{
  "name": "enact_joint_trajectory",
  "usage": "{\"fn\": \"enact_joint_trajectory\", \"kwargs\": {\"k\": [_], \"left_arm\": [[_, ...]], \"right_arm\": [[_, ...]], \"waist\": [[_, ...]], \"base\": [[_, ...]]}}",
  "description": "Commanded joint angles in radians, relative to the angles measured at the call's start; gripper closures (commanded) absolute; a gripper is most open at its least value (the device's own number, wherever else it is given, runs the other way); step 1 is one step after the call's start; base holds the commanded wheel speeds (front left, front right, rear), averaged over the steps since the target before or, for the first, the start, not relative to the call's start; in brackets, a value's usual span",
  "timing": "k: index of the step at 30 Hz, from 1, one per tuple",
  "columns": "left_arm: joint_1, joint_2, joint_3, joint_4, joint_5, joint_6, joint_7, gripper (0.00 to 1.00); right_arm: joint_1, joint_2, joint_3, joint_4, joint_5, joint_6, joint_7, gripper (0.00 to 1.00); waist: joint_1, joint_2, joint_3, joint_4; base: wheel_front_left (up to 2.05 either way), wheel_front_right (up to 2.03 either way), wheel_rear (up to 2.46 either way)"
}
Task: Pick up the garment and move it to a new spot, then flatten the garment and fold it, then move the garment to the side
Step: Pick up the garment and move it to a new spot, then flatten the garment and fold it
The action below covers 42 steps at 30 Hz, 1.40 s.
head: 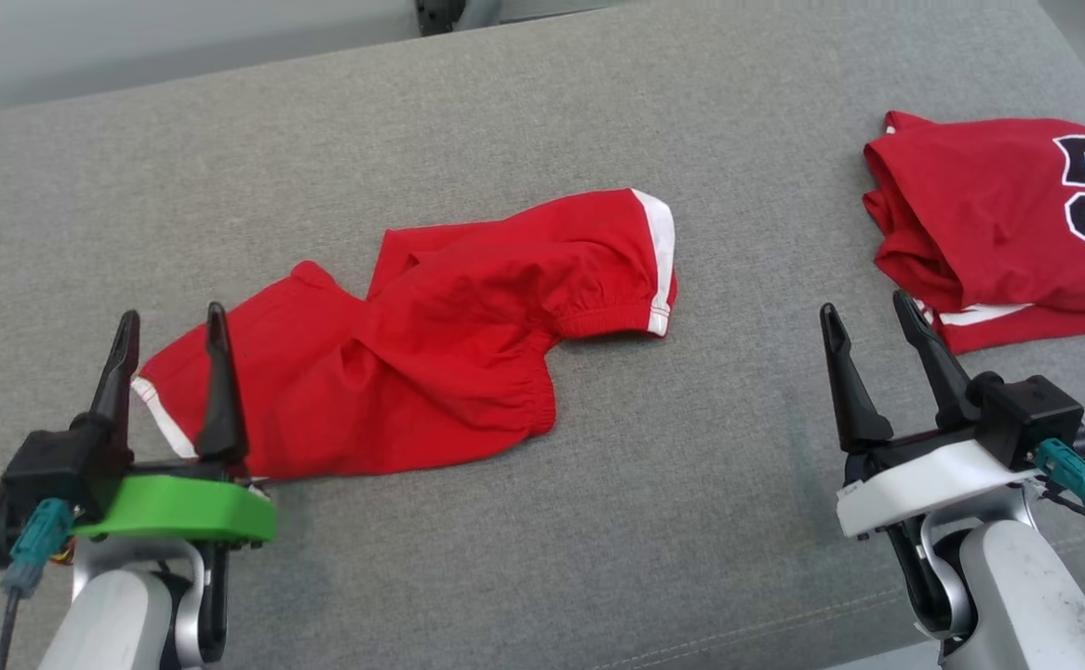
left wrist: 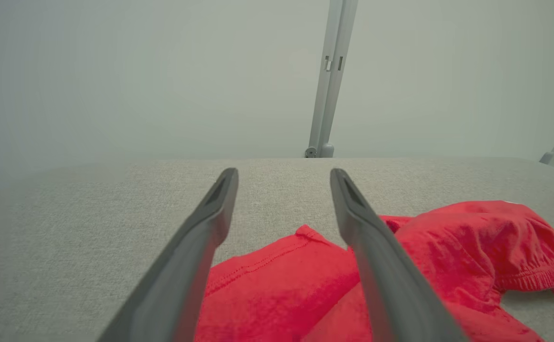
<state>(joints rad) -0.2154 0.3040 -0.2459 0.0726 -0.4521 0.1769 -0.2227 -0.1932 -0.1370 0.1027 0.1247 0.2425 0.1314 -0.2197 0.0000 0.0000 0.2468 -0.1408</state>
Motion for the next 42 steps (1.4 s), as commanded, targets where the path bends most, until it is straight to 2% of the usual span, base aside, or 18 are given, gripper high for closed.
{"fn": "enact_joint_trajectory", "kwargs": {"k": [1, 12, 22, 42], "left_arm": [[0.030, 0.018, 0.020, -0.016, -0.018, 0.002, -0.007, 0.00], [0.137, 0.034, 0.012, -0.118, -0.019, 0.020, 0.012, 0.00], [0.204, 0.050, -0.002, -0.128, -0.029, 0.013, 0.025, 0.00], [0.267, 0.052, -0.025, -0.185, -0.029, 0.062, 0.076, 0.00]], "right_arm": [[0.020, -0.007, -0.003, -0.007, -0.003, -0.001, 0.007, 0.00], [0.073, -0.020, -0.002, -0.038, -0.006, -0.001, 0.046, 0.00], [0.139, -0.028, -0.007, -0.077, -0.011, -0.001, 0.084, 0.00], [0.181, -0.011, -0.038, -0.112, -0.028, -0.001, 0.103, 0.00]], "waist": [[0.0000, 0.0000, -0.047, 0.045], [0.0000, 0.0000, -0.109, 0.072], [0.0000, 0.0000, -0.184, 0.070], [0.0000, 0.0000, -0.237, 0.058]], "base": [[0.00, 0.00, 0.00], [0.00, 0.00, 0.00], [0.00, 0.00, 0.00], [0.00, 0.00, 0.00]]}}
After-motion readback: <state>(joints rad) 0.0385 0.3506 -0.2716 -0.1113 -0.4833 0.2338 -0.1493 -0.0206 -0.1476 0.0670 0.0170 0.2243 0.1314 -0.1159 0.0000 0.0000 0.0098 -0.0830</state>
